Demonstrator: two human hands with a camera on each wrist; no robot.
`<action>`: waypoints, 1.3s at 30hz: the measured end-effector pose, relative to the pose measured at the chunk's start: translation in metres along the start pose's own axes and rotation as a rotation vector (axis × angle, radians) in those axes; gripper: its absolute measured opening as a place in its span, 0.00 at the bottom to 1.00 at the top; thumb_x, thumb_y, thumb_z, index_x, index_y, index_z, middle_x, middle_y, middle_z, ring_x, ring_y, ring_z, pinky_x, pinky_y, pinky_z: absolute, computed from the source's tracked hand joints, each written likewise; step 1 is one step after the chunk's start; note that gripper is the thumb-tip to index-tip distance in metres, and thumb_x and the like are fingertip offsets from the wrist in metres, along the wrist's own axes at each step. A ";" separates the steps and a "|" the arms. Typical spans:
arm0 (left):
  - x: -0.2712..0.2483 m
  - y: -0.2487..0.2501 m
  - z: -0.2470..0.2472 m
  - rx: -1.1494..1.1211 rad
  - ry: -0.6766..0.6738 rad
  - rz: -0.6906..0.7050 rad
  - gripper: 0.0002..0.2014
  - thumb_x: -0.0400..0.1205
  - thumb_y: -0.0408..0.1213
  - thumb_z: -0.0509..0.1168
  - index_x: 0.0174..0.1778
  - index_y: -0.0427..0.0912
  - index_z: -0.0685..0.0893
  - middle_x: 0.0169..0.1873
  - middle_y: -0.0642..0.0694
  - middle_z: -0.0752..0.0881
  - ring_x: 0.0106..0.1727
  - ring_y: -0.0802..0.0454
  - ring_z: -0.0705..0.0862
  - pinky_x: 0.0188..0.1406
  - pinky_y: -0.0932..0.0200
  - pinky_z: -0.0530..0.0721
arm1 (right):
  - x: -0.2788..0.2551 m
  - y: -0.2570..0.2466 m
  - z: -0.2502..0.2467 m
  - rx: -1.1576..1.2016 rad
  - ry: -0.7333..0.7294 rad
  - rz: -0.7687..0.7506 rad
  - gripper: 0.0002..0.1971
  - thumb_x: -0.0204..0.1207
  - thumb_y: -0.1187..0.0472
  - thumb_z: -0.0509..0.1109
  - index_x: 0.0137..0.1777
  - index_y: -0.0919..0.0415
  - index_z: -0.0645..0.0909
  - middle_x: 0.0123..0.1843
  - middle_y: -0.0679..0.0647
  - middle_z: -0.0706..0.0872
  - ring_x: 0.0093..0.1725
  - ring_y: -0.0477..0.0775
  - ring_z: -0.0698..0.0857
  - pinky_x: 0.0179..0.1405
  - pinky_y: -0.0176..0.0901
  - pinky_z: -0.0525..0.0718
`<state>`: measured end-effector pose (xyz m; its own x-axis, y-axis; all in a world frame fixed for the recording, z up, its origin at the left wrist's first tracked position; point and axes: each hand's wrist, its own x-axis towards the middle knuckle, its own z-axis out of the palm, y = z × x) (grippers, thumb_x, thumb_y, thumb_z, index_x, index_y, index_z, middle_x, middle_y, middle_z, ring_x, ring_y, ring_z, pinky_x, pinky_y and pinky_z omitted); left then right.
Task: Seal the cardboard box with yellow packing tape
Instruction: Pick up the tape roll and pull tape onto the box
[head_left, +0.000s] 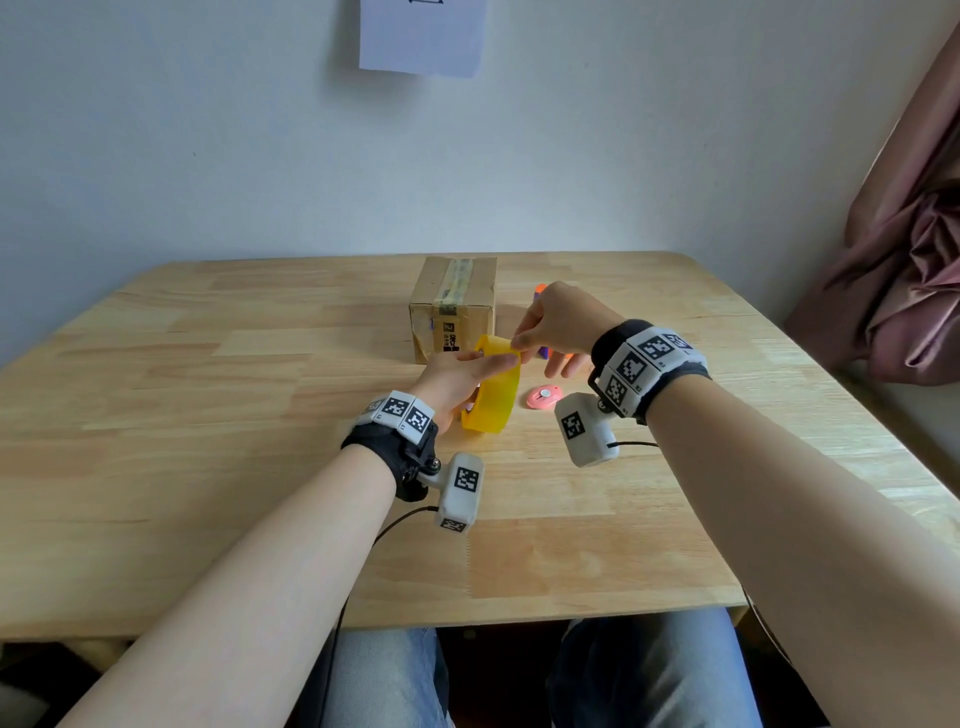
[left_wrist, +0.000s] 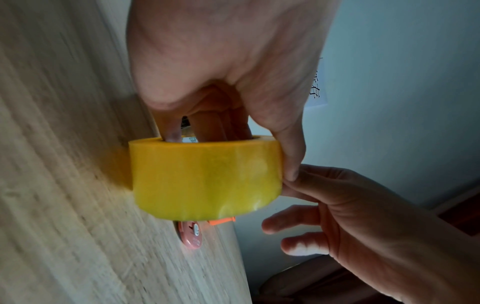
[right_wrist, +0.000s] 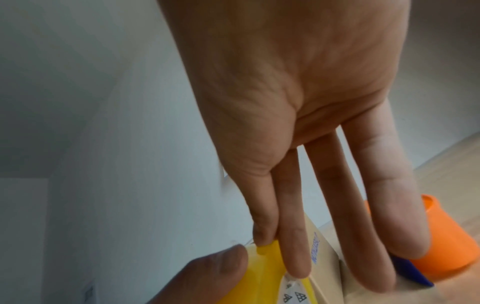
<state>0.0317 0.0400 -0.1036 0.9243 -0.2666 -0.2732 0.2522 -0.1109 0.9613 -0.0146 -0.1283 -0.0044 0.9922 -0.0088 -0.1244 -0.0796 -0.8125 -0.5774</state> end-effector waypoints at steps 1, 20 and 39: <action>0.000 0.001 0.000 0.004 -0.002 0.000 0.58 0.51 0.63 0.85 0.78 0.42 0.82 0.69 0.44 0.88 0.70 0.43 0.84 0.57 0.49 0.81 | 0.000 0.000 -0.001 -0.012 0.000 -0.003 0.06 0.82 0.59 0.76 0.50 0.62 0.91 0.37 0.51 0.95 0.34 0.58 0.96 0.37 0.59 0.96; 0.001 0.005 0.001 0.112 -0.042 0.010 0.46 0.61 0.59 0.85 0.74 0.41 0.84 0.63 0.43 0.90 0.66 0.42 0.87 0.61 0.47 0.84 | 0.004 -0.008 -0.004 0.005 -0.034 0.109 0.16 0.77 0.54 0.72 0.40 0.70 0.90 0.35 0.65 0.94 0.35 0.66 0.95 0.44 0.64 0.95; 0.010 0.008 0.013 0.232 -0.062 0.059 0.44 0.66 0.61 0.84 0.74 0.38 0.86 0.62 0.40 0.86 0.49 0.41 0.87 0.38 0.56 0.74 | 0.000 0.005 -0.012 0.005 0.013 0.150 0.12 0.73 0.63 0.78 0.46 0.75 0.90 0.35 0.65 0.93 0.30 0.60 0.90 0.42 0.62 0.95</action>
<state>0.0395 0.0241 -0.0993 0.9143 -0.3367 -0.2252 0.1187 -0.3087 0.9437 -0.0135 -0.1394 0.0019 0.9703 -0.1377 -0.1989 -0.2276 -0.7984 -0.5575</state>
